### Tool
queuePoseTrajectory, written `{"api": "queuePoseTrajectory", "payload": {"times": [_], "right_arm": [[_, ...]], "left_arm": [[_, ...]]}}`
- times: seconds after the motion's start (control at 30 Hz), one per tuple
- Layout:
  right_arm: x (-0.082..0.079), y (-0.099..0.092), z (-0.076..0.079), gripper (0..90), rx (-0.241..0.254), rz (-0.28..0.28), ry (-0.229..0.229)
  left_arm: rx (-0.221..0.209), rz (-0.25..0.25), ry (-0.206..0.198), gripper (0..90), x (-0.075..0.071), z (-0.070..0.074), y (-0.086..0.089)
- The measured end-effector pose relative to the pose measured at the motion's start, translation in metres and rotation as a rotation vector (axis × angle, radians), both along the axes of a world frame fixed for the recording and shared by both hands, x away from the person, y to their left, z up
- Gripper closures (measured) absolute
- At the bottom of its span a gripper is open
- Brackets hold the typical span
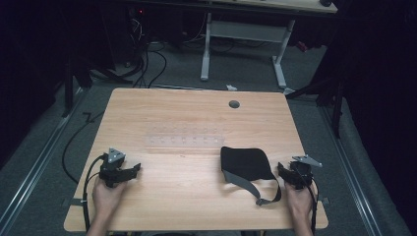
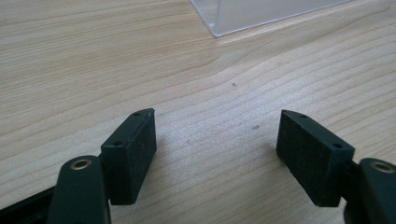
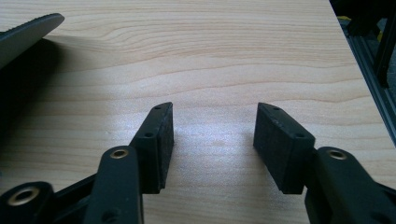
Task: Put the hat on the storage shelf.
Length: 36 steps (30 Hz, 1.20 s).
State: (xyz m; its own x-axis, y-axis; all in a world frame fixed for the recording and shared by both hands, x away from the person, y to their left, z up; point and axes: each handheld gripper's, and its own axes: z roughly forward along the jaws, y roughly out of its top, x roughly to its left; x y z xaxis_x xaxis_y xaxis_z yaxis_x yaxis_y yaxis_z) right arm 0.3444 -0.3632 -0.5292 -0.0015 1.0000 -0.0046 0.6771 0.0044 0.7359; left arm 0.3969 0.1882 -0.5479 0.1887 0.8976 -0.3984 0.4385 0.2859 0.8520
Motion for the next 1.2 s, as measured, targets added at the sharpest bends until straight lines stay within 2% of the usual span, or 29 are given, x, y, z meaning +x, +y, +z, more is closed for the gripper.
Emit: {"api": "queuePoseTrajectory", "payload": {"times": [0.33,0.5,0.7,0.77,0.8,0.9,1.0,1.1,1.2], "right_arm": [[-0.002,-0.002,0.001,50.8,0.029,0.008,0.001],[-0.005,-0.005,0.005,46.8,0.072,0.005,-0.005],[-0.011,-0.007,0.009,45.3,0.078,0.018,0.003],[-0.012,-0.007,0.01,45.3,0.084,0.018,-0.005],[-0.014,-0.009,0.011,45.4,0.107,0.019,-0.009],[-0.018,-0.01,0.012,44.9,0.126,0.022,-0.027],[-0.021,-0.01,0.014,42.3,0.129,0.018,-0.043],[-0.027,-0.011,0.017,47.4,0.132,0.033,-0.064],[-0.035,-0.01,0.021,53.5,0.163,0.053,-0.08]], "left_arm": [[-0.001,0.007,-0.002,29.1,0.0,0.0,-0.001],[-0.002,0.004,0.003,29.1,0.0,0.0,0.0],[-0.003,0.005,0.001,29.1,0.0,0.0,-0.001],[-0.003,0.005,0.001,29.1,0.0,0.0,-0.001],[-0.002,0.005,0.0,29.1,0.0,0.0,-0.001],[-0.003,0.005,0.001,29.1,0.0,0.0,-0.001],[-0.004,0.005,0.001,29.1,0.0,0.0,-0.001],[-0.004,0.006,0.0,29.1,0.0,0.0,-0.001],[0.0,0.005,0.001,29.2,0.0,0.0,0.0]]}}
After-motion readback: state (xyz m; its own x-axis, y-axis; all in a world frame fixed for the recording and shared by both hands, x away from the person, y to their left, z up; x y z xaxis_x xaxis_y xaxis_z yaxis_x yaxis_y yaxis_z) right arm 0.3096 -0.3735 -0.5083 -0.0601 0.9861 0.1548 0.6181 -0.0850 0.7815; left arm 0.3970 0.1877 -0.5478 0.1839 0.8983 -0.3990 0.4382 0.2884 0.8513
